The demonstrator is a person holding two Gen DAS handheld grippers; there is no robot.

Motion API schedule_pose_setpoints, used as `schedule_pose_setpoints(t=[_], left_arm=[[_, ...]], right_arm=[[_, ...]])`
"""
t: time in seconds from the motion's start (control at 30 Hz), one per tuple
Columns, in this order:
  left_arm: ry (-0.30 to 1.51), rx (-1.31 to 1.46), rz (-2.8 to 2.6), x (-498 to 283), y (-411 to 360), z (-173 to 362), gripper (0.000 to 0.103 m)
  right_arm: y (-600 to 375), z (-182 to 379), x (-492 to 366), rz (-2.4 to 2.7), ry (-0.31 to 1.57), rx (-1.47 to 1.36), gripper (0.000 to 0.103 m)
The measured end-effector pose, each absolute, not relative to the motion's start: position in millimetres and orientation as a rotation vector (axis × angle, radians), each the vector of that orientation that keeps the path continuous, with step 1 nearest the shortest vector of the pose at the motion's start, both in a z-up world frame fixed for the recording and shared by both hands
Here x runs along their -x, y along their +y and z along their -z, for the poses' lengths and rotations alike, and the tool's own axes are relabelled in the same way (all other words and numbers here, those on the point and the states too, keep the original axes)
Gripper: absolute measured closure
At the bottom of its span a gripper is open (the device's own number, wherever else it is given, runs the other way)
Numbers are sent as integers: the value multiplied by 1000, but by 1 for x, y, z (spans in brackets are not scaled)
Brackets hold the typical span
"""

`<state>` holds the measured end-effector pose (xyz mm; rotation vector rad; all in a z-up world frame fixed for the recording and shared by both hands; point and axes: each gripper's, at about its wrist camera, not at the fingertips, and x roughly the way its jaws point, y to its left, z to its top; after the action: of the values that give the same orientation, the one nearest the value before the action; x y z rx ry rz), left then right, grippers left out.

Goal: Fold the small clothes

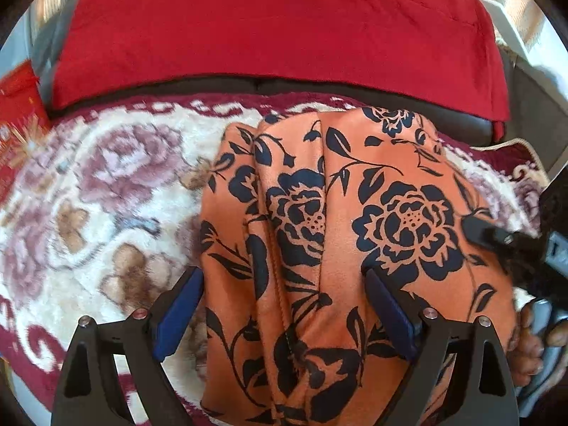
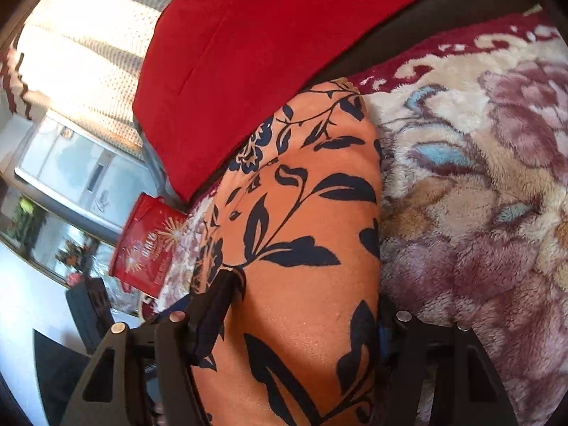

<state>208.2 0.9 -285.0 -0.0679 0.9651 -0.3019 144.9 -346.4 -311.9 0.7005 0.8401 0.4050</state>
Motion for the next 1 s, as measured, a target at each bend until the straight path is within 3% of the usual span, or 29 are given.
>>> schedule_pose_setpoints(t=[0.3, 0.7, 0.87, 0.93, 1.0], left_arm=[[998, 348, 523, -219, 28, 282, 11], [1161, 605, 523, -238, 56, 322, 10], [1199, 575, 597, -235, 36, 327, 12], [1174, 619, 601, -234, 40, 325, 18], [1172, 641, 581, -236, 43, 328, 38]], right_arm=[[-345, 318, -148, -414, 854, -712, 35], [-351, 325, -143, -432, 849, -729, 35], [-351, 325, -140, -429, 844, -735, 35], [-351, 325, -139, -431, 843, -735, 35], [-350, 324, -138, -429, 840, -734, 35]])
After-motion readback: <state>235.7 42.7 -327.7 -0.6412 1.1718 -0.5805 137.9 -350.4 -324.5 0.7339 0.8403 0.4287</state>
